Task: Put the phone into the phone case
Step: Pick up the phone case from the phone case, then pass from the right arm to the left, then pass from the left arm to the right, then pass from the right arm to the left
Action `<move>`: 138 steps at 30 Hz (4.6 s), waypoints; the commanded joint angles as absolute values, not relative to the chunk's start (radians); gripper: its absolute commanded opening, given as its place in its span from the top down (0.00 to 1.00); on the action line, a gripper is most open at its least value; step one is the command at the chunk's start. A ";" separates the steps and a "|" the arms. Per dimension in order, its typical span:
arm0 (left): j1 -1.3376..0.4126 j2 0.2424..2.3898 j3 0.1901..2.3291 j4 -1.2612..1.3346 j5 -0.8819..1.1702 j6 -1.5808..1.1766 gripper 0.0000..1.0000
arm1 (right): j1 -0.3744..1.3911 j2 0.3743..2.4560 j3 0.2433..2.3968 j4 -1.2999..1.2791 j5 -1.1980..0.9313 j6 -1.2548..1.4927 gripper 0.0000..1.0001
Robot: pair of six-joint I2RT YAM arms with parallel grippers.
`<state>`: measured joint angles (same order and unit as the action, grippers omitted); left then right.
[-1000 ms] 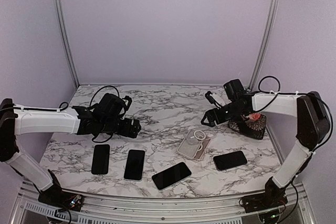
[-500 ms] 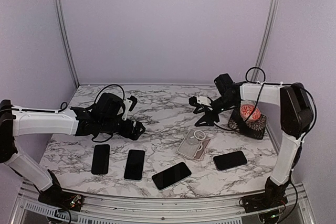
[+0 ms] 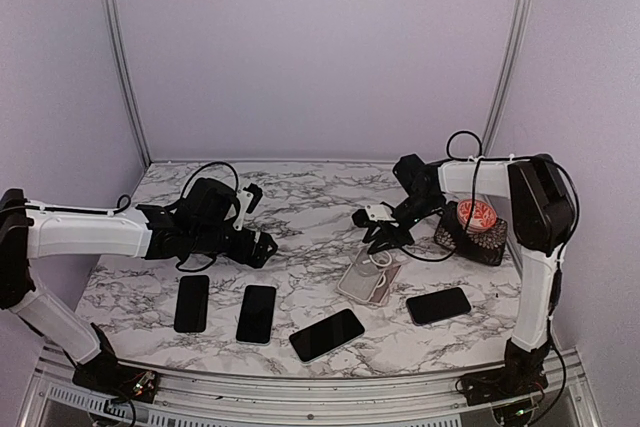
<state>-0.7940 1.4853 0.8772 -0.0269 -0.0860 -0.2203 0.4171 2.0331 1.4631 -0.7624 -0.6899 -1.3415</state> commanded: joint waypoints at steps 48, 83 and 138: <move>-0.804 1.311 0.703 0.492 0.071 -0.393 0.01 | 0.743 1.780 1.208 0.405 0.139 0.205 1.00; -0.798 1.409 0.739 0.716 0.143 -0.362 1.00 | 0.887 1.617 1.115 0.564 -0.121 -0.065 0.47; -0.845 1.193 0.832 0.980 0.574 -0.256 0.01 | 0.822 1.405 1.086 1.012 -0.773 0.173 1.00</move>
<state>-0.8303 1.1618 0.7612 0.8284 0.4519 -0.1555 0.8165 1.3815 1.0515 0.9260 -0.7681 0.1135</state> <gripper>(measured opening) 0.989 0.062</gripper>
